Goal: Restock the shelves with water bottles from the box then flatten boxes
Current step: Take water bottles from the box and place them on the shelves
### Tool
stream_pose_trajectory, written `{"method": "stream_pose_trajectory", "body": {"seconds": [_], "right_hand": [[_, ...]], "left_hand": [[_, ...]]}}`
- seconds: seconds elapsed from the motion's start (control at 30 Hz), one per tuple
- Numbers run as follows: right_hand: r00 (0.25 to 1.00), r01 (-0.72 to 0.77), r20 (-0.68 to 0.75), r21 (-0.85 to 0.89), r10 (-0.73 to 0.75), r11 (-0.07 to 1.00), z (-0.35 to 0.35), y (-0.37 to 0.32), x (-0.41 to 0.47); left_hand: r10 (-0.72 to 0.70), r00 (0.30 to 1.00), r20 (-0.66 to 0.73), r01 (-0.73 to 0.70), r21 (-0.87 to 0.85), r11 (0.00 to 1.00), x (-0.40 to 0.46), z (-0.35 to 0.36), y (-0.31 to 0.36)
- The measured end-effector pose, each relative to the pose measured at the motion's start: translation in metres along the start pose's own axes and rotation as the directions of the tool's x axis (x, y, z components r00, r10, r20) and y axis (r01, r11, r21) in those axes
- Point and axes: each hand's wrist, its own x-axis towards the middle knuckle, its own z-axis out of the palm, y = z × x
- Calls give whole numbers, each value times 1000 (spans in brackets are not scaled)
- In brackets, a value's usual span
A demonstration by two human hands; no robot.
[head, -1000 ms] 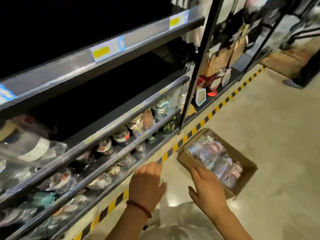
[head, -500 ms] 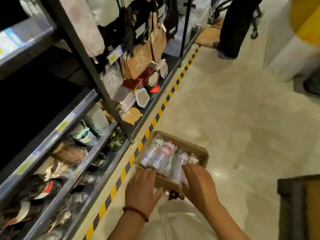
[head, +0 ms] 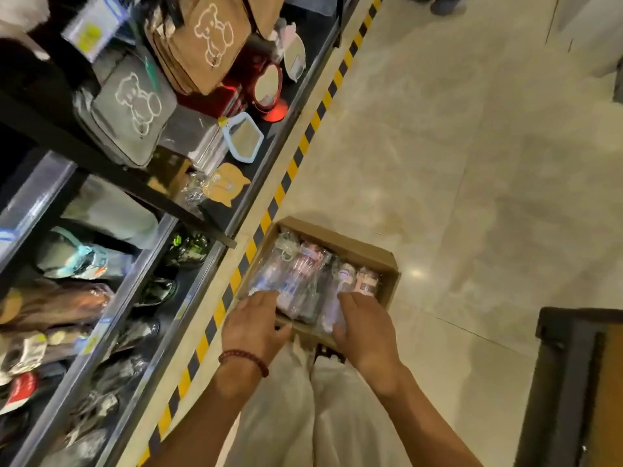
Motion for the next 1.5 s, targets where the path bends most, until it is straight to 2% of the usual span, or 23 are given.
{"method": "stream_pose_trajectory", "body": {"seconds": [0.17, 0.3, 0.47, 0.63, 0.73, 0.83, 1.0, 1.07, 1.13, 1.27, 1.5], "right_hand": [[996, -90, 27, 118, 88, 989, 63, 20, 81], [989, -144, 73, 199, 132, 969, 129, 33, 143], [947, -243, 273, 273, 167, 931, 212, 44, 209], [897, -397, 363, 412, 252, 820, 271, 48, 251], [846, -513, 431, 501, 313, 697, 295, 53, 272], [802, -596, 493, 620, 337, 510, 312, 54, 287], [800, -576, 498, 794, 335, 194, 337, 53, 302], [790, -569, 536, 822, 298, 28, 339, 51, 304], [796, -541, 529, 840, 293, -47, 344, 51, 302], [808, -479, 483, 872, 338, -99, 343, 61, 296], [826, -469, 408, 880, 388, 74, 315, 71, 275]], "left_hand": [[-69, 998, 9, 70, -55, 996, 85, 57, -32], [-88, 991, 98, 90, -17, 996, 162, 115, -69], [-86, 985, 151, 99, -80, 992, 253, 174, -112], [-142, 954, 266, 170, -83, 982, 306, 221, -141], [-176, 933, 315, 201, -50, 978, 324, 242, -149], [-185, 927, 327, 209, -40, 977, 337, 256, -156], [-145, 930, 337, 260, -325, 909, 348, 271, -158], [-148, 923, 354, 285, -376, 881, 351, 273, -158], [-169, 897, 409, 338, -387, 858, 353, 278, -159], [-90, 839, 536, 433, -560, 706, 345, 291, -156], [-134, 834, 536, 529, -705, 473, 307, 293, -135]]}}
